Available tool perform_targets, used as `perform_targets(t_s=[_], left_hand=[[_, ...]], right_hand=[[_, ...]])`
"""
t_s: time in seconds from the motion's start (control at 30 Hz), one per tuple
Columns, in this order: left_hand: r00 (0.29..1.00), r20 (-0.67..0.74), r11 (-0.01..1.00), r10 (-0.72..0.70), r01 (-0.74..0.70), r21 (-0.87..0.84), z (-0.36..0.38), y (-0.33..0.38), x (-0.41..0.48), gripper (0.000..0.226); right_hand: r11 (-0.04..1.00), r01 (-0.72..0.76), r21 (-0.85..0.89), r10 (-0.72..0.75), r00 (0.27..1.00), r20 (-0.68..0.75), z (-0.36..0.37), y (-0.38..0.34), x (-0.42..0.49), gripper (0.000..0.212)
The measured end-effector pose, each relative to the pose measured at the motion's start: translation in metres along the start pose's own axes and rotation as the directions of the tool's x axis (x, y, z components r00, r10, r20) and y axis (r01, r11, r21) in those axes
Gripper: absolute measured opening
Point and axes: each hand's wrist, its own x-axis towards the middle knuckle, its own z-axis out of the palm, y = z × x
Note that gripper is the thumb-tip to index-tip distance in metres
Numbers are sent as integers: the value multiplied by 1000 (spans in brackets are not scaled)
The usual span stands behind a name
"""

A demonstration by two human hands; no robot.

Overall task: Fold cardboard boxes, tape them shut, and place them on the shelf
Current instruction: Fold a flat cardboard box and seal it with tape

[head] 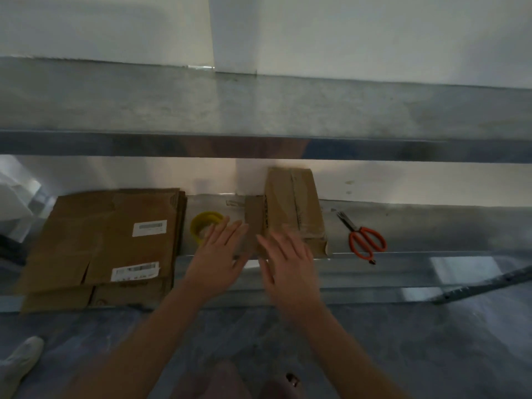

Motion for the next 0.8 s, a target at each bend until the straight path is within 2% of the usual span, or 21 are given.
perform_targets(t_s=[0.1,0.2,0.3,0.43,0.57,0.63,0.73,0.8], left_hand=[[999,-32,1000,-14,14,-6,5,38,4,69],[996,-20,996,-88,87,-33,15,63,9,72],[981,-5,963,-195,190,-193,21,84,15,71],[930,72,794,-360,346,-500,28,102,24,67],[907,113,590,-406,354,-725,34,116,33,62],[910,127,601,-394,360,-714,39,120,39,61],[905,112,657,-410,379,-652,42,120,52,47],[898,66,701,-435,384,-601,40,120,62,38]], right_hand=[[999,-11,-44,15,994,106,-19,39,2,50],[996,-69,-59,81,972,223,-28,74,4,57],[982,-188,-15,186,950,251,-31,98,3,50],[873,-422,246,333,882,332,-37,107,6,52],[697,-584,416,469,810,352,-41,114,5,53],[657,-612,439,514,791,332,-44,127,-2,49],[623,-601,501,526,796,299,-47,143,-11,43],[626,-593,507,532,799,280,-50,143,-8,51]])
